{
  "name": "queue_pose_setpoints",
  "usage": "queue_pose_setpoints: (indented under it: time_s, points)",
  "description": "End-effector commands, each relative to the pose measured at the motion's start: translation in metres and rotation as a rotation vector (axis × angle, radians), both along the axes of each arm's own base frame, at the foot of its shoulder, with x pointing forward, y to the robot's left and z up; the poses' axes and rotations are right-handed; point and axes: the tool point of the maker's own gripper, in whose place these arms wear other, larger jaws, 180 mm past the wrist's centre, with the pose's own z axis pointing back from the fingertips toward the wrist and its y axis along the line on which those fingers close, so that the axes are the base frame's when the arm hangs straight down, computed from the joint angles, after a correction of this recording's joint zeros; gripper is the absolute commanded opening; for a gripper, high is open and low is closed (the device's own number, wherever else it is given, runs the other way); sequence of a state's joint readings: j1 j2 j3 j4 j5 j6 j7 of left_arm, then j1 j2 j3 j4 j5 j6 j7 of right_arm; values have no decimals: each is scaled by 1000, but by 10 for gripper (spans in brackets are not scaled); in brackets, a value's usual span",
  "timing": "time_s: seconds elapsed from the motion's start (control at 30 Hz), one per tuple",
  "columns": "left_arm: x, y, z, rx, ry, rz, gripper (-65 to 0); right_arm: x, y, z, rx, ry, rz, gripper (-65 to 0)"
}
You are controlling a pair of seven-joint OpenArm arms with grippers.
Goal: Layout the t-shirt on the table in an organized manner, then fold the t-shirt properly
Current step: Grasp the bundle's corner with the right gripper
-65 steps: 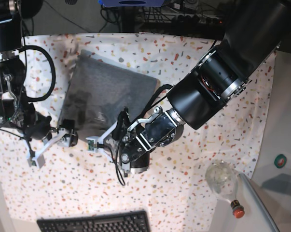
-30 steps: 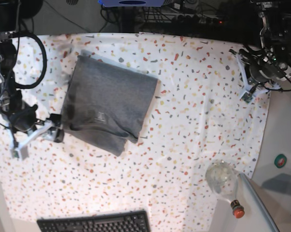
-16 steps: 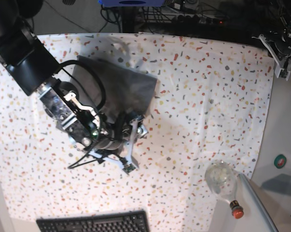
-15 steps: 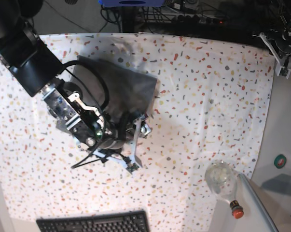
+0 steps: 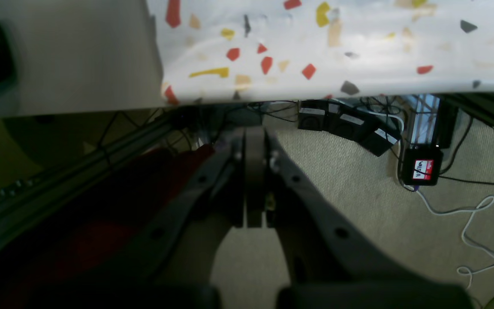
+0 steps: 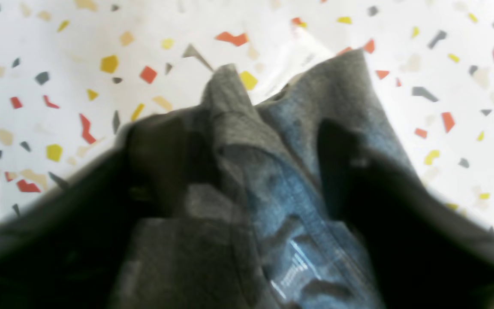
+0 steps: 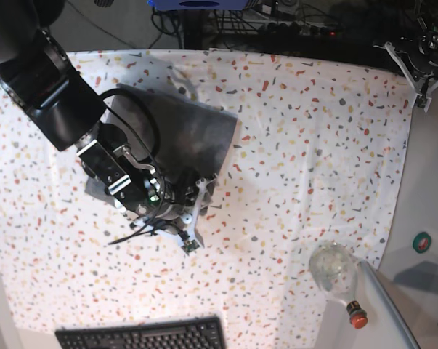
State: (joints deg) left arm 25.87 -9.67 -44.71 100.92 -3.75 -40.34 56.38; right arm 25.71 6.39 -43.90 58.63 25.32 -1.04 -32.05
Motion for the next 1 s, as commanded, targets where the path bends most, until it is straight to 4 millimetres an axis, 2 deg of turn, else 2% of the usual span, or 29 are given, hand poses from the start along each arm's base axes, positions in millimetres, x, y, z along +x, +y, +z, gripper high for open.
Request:
queue_pose_setpoints:
  time_s: [0.0,0.07,0.13,0.23,0.37,0.5,0.67,0.8,0.83,0.97]
  points:
    - [5,7,9,24,-23,-1,-650,17,2,13,11,-45,-6,-381]
    - [6,6,8,23,-23,-2,-650,17,5,7,13,-33,-13,-477]
    - [4,6,6,19,-17,2,-650,15,2,-1,2,-15,-24,-539]
    - [0,7,0,6,-2,12,-650,15,2,-2,5,-16,-28,-650]
    - [-4,8,-10,-17,17,33,-650,13,19,19,65,-65,1,-650]
    - [-6,8,-15,-30,28,43,-650,2,14,44,91,-88,19,-650]
    - [-4,12,-12,-19,23,38,-650,2,-15,68,150,-72,-98,-650]
    - [3,13,-11,-21,10,41,-650,11,-20,86,156,-111,-101,-650]
    - [4,13,-11,-22,8,42,-650,16,-21,89,153,-119,-103,-650]
    - [4,12,-11,-23,7,41,-650,26,-30,80,126,-100,-129,-650]
